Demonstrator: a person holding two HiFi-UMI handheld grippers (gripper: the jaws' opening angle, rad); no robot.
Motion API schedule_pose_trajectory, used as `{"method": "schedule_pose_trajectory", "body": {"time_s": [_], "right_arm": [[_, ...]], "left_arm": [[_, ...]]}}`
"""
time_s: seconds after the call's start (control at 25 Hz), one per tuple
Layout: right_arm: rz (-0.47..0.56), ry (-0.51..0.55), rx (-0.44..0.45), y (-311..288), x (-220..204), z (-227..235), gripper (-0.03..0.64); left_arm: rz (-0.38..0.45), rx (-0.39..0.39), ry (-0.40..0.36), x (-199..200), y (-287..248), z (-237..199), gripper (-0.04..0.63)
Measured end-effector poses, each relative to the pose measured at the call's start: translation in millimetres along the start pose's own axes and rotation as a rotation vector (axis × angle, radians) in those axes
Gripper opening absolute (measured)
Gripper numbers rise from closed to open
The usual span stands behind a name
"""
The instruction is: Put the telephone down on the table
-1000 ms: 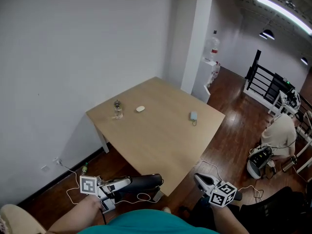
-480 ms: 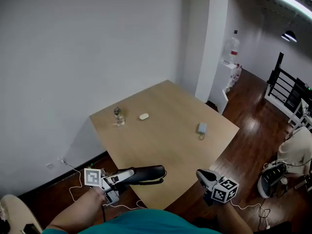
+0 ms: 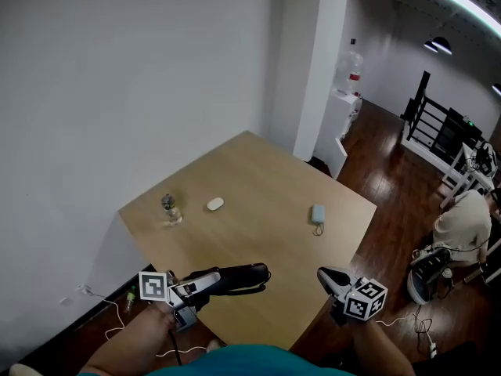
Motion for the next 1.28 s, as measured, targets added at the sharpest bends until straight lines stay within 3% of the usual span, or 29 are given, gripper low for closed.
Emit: {"method": "schedule_pose_trajectory", "body": {"time_s": [0.2, 0.68, 0.84, 1.08, 1.28], "right_arm": [[-0.044, -0.021, -0.076, -14, 2, 14, 0.003], [-0.072, 0.079, -0.046, -66, -21, 135, 0.003], [-0.070, 0.076, -0.051, -99, -29, 164, 0.003], [-0.064, 0.057, -0.046, -148, -41, 179, 0.003], [-0.107, 0.031, -0.008, -165, -63, 176, 0.003]], "left_arm": [[-0.080, 0.026, 0.011, 53, -21, -31, 0.299], [0.033, 0.091, 0.038, 135, -105, -121, 0.299], [0.018, 0.125, 0.028, 166, -127, -155, 0.299], [-0.021, 0.225, 0.003, 210, -148, -211, 0.299], [-0.064, 0.259, 0.016, 230, -169, -250, 0.299]]}}
Point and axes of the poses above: the fingertips, and each gripper's own axes: y backward along the fingers, z to its right, x out of its top, the point moved 9 cm from there along y, backward along the fingers, and after that the axes turned 13 degrees about y, right-handed, at the moved point
